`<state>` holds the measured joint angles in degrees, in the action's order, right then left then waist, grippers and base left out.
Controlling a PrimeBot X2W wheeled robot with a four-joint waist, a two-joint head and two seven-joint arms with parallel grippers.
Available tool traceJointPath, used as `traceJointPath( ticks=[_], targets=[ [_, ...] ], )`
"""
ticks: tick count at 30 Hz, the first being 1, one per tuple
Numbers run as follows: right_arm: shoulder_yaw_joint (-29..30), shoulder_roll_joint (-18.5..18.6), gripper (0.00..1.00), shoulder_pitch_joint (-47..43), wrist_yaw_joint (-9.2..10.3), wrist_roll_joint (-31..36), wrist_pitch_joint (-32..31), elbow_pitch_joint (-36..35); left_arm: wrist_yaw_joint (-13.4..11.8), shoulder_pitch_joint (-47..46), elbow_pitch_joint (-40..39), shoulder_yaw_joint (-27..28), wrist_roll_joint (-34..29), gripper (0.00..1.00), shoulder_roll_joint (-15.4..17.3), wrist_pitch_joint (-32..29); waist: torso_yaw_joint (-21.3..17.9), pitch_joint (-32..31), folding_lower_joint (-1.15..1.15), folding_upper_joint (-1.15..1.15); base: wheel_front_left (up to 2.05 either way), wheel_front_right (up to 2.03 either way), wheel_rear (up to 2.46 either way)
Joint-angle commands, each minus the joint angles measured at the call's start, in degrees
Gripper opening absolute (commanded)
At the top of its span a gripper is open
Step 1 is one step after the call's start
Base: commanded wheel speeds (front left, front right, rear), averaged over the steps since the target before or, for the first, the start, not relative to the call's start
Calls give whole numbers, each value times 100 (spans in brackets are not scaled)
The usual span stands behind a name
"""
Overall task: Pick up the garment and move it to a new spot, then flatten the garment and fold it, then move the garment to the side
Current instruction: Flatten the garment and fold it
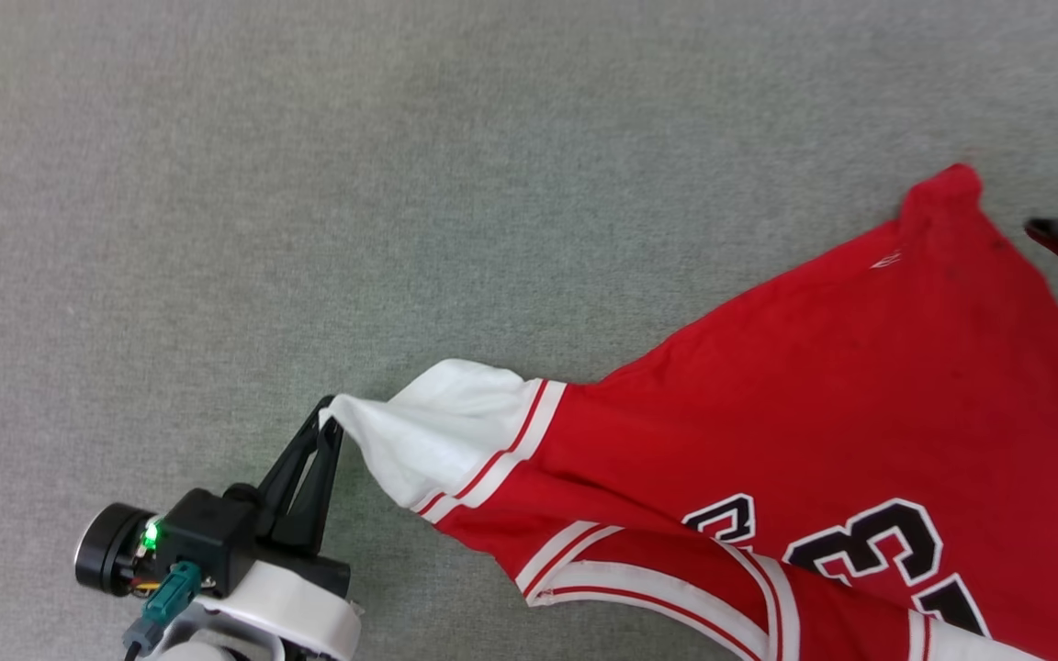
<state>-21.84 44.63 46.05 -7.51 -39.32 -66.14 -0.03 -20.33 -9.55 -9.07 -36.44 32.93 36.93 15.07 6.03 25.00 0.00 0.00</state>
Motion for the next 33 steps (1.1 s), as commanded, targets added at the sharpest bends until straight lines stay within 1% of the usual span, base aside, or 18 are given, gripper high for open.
traceJointPath(
  ticks=[1,4,7,11,14,15,16,17,23,27,33],
  targets=[
    [-87,-91,100,160,5,57,-2,124,11,-95,-14,2,-34,0,-27,-4,123,186,0,0,0,0,0],
    [-332,-354,100,541,4,151,76,577,43,-223,-35,-30,-84,0,-63,-11,203,389,0,0,0,0,0],
    [-585,-527,100,739,4,240,276,1010,61,-330,-44,-42,-128,0,-76,-16,266,553,0,0,0,0,0],
    [-1091,-640,100,497,2,115,472,1499,89,-413,0,-79,-156,0,-113,-19,341,630,0,0,0,0,0],
    [-1495,-591,100,231,-2,-43,595,1732,83,-422,39,-87,-155,0,-141,-17,328,616,0,0,0,0,0],
    [-1596,-540,79,198,-6,-85,652,1769,83,-412,54,-94,-147,0,-142,-17,317,592,0,0,0,0,0],
    [-1673,-484,6,215,-6,-114,747,1777,90,-404,74,-101,-140,0,-137,-17,301,559,0,0,0,0,0],
    [-1722,-451,0,265,-6,-159,849,1772,97,-396,90,-103,-137,0,-124,-19,272,514,0,0,0,0,0],
    [-1788,-260,0,744,3,-418,1789,1627,74,-417,119,-69,-226,0,14,-17,101,1,0,0,0,0,0],
    [-1963,-57,0,898,3,-529,2447,1478,99,-539,35,-23,-362,0,238,-68,-13,-390,0,0,0,0,0],
    [-1901,103,0,1122,4,-847,3247,1324,221,-1121,-261,127,-561,0,593,-341,-213,-761,0,0,0,0,0]
  ],
)
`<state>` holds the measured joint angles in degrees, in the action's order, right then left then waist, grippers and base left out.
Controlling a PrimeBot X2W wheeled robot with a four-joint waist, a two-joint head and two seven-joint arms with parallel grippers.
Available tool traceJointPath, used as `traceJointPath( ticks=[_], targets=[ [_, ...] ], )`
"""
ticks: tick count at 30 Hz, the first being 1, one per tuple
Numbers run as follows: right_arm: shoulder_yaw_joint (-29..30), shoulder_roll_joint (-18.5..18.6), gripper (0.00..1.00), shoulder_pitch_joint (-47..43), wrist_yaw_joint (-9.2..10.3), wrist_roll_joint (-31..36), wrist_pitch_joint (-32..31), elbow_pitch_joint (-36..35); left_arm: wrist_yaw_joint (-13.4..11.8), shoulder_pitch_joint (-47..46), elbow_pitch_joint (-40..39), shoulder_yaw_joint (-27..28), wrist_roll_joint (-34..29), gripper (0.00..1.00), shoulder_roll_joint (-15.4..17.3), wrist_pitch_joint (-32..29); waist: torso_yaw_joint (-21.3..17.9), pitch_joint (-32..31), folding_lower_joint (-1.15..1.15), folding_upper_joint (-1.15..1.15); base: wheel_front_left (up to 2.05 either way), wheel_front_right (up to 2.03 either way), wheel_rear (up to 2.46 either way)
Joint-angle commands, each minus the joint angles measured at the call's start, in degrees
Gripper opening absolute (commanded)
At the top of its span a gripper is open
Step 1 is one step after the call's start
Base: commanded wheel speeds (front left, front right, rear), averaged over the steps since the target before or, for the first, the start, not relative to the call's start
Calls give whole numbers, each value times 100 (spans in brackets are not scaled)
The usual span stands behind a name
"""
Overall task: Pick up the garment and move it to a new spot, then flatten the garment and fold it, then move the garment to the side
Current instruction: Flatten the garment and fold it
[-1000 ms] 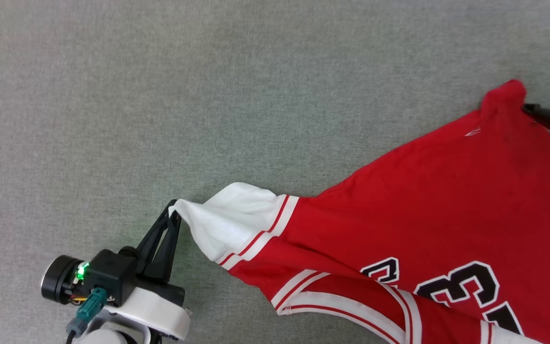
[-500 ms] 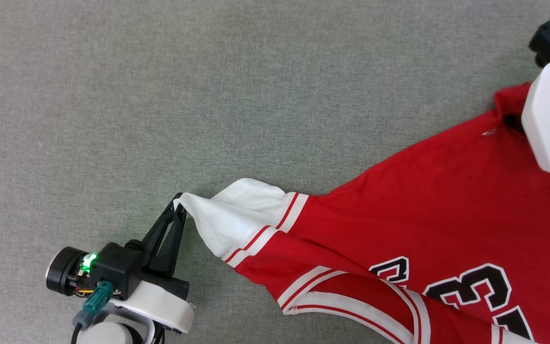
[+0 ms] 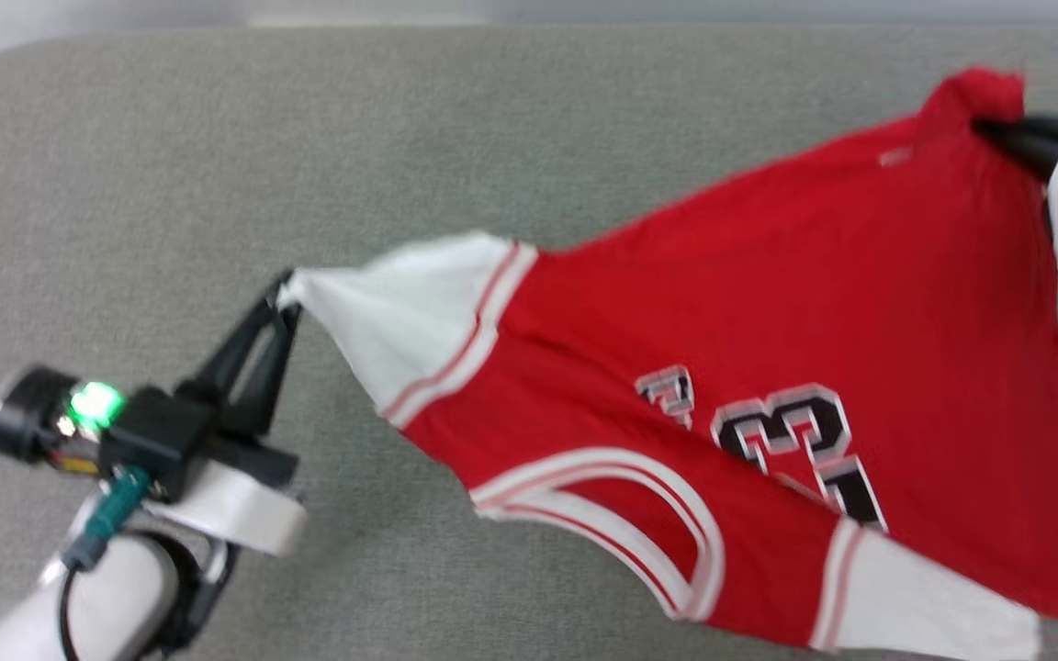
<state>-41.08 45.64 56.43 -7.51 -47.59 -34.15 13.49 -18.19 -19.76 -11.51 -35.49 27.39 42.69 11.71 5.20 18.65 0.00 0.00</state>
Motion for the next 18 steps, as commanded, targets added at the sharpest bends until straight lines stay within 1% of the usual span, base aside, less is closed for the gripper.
traceJointPath(
  ticks=[1,4,7,12,18],
  targets=[
    [80,8,0,147,4,-54,190,-43,57,-263,-63,67,-39,0,73,-76,-164,-145,0,0,0,0,0],
    [184,9,0,361,4,-71,538,-133,205,-807,-187,218,-103,0,207,-262,-267,-130,0,0,0,0,0],
    [295,-48,0,619,4,3,805,-171,426,-1491,-196,328,-185,0,285,-469,-352,-23,0,0,0,0,0],
    [652,-260,0,1181,4,364,1268,-47,844,-2779,-11,482,-260,0,256,-785,-491,266,0,0,0,0,0],
    [1081,-682,0,2028,4,924,1475,225,1317,-4294,573,634,-216,0,55,-1059,-607,672,0,0,0,0,0]
  ],
)
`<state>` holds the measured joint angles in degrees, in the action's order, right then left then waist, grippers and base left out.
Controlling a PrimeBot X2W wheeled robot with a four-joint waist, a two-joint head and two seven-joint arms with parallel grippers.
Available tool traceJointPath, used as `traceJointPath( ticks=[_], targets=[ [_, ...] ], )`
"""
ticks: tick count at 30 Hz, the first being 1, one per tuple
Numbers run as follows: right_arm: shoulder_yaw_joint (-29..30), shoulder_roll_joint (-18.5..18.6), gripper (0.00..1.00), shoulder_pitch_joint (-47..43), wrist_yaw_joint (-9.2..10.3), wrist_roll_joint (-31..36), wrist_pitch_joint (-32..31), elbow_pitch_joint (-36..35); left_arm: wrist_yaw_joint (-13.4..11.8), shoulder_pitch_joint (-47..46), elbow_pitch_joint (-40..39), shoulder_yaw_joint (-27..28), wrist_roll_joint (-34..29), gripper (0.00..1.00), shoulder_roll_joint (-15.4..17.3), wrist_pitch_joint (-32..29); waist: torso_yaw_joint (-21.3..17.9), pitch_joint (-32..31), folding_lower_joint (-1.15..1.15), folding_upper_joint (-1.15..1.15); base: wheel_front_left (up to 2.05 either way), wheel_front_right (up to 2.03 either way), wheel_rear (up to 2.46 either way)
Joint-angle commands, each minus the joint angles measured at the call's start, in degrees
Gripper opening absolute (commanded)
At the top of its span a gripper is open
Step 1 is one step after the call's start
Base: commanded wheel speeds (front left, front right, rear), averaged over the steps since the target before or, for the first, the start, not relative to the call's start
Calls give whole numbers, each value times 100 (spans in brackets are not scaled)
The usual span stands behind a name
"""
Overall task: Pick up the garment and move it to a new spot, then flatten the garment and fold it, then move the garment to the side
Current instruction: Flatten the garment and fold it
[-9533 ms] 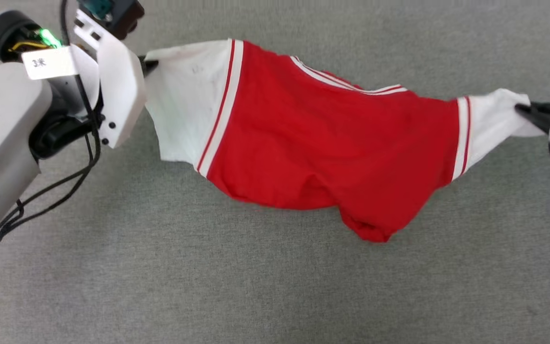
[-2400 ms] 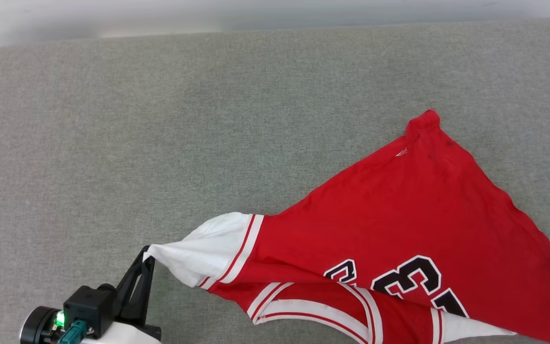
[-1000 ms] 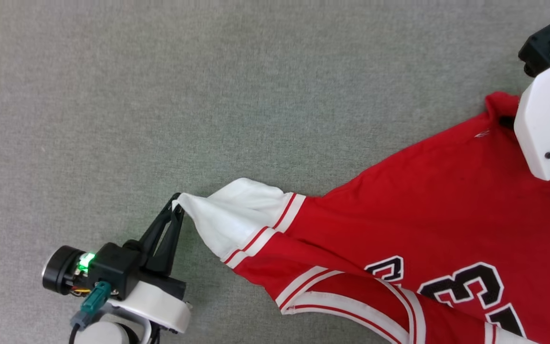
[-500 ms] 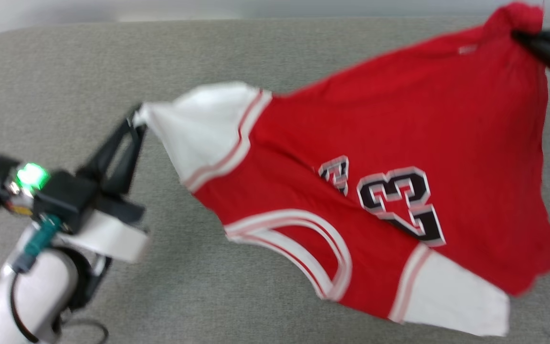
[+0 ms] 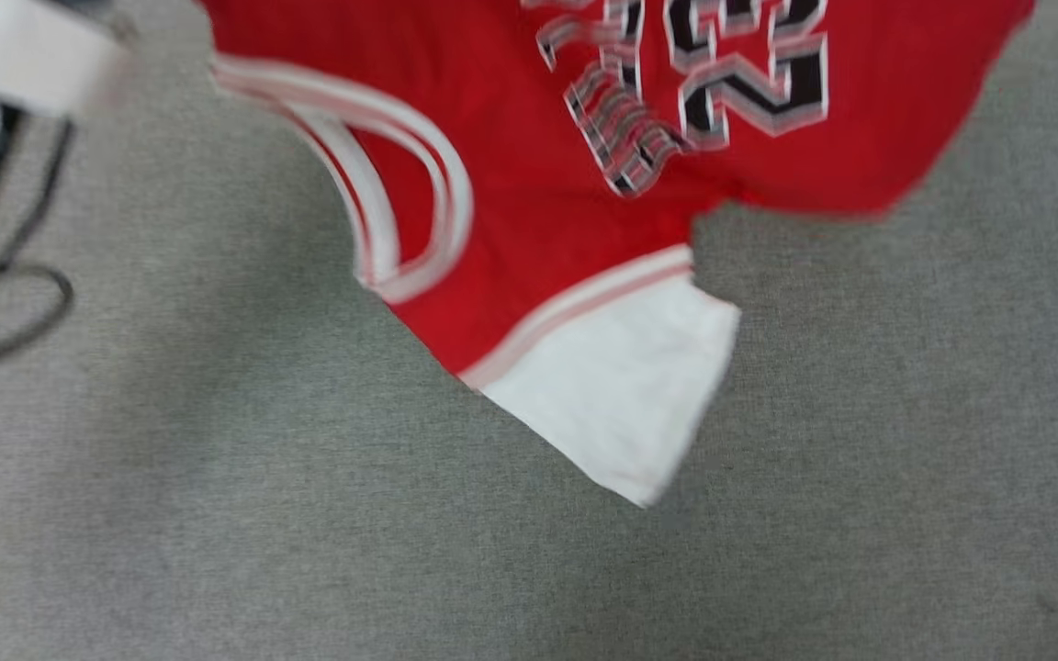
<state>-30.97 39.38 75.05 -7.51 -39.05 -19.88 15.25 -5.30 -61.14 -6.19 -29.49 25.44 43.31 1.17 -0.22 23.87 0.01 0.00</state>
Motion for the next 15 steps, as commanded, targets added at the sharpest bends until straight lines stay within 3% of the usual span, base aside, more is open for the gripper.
traceJointPath(
  ticks=[1,9,15],
  targets=[
    [88,-146,0,295,4,182,30,115,94,-401,184,41,-48,0,-39,-54,-83,217,-1,0,0,0,0],
    [334,-767,0,1748,4,920,-35,839,769,-2554,1465,-7,-207,0,-485,-144,-105,763,-1,0,0,0,0],
    [312,-993,0,2831,4,1361,105,1493,1047,-4017,2687,-85,-280,0,-950,-8,1,1051,-1,0,0,0,0]
  ],
)
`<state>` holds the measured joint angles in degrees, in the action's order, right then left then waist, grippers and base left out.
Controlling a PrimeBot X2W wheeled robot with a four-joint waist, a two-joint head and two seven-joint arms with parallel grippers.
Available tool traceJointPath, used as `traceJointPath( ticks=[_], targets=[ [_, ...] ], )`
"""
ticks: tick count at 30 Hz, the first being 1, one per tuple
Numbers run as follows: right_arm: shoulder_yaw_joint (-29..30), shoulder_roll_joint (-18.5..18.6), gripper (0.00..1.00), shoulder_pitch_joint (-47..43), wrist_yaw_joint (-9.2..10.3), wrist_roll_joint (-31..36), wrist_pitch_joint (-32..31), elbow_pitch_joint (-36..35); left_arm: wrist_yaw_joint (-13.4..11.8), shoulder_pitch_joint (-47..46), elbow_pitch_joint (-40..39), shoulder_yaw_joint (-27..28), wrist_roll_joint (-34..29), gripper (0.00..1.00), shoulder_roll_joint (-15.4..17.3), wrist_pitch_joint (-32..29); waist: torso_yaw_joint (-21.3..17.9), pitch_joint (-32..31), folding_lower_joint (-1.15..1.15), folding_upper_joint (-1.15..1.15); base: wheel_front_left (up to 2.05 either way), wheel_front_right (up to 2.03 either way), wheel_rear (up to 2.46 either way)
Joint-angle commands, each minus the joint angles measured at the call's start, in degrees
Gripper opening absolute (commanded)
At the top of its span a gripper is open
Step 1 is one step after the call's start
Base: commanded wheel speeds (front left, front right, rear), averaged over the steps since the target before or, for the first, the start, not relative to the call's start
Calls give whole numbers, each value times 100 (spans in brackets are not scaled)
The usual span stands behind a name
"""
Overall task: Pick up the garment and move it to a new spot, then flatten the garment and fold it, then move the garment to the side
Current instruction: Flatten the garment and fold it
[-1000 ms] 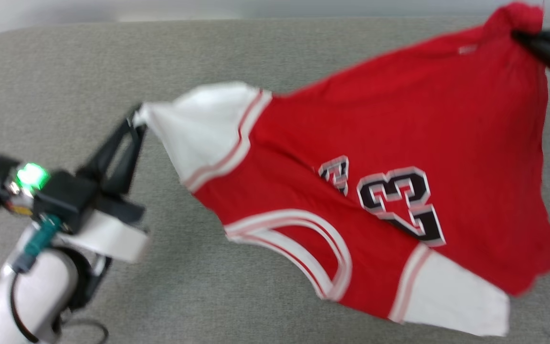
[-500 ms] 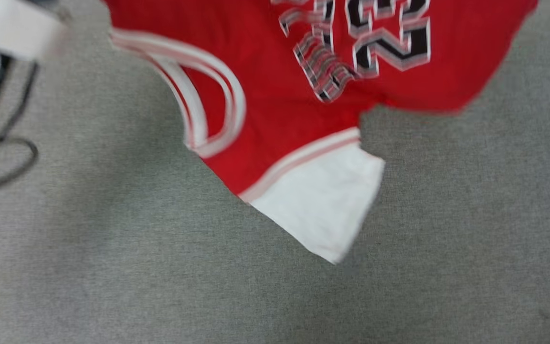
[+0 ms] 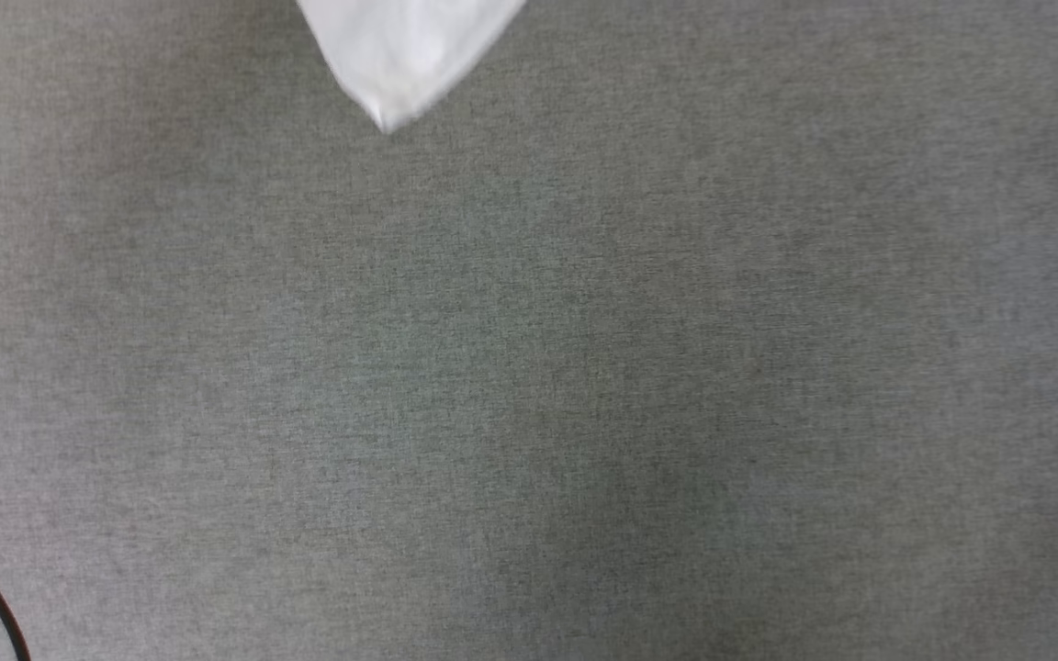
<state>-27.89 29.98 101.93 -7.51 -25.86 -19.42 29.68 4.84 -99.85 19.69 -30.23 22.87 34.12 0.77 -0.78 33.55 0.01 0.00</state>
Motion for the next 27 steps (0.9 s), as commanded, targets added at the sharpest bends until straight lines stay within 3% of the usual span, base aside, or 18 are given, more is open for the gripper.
traceJointPath(
  ticks=[1,11,18,27],
  targets=[
    [-14,-87,0,296,4,106,108,156,55,-371,280,-23,-54,0,-88,74,66,122,-1,0,0,0,0],
    [-441,-234,0,1061,4,206,523,824,204,-1428,1551,-245,-82,0,-445,579,123,345,-1,0,0,0,0],
    [-1074,-220,0,448,4,-122,934,1342,252,-896,2310,-793,36,0,-525,1046,135,416,-1,0,0,0,0],
    [-1761,-366,0,-979,5,-749,1555,1534,254,613,2270,-1222,465,0,-373,1378,35,60,-1,0,0,0,0]
  ],
)
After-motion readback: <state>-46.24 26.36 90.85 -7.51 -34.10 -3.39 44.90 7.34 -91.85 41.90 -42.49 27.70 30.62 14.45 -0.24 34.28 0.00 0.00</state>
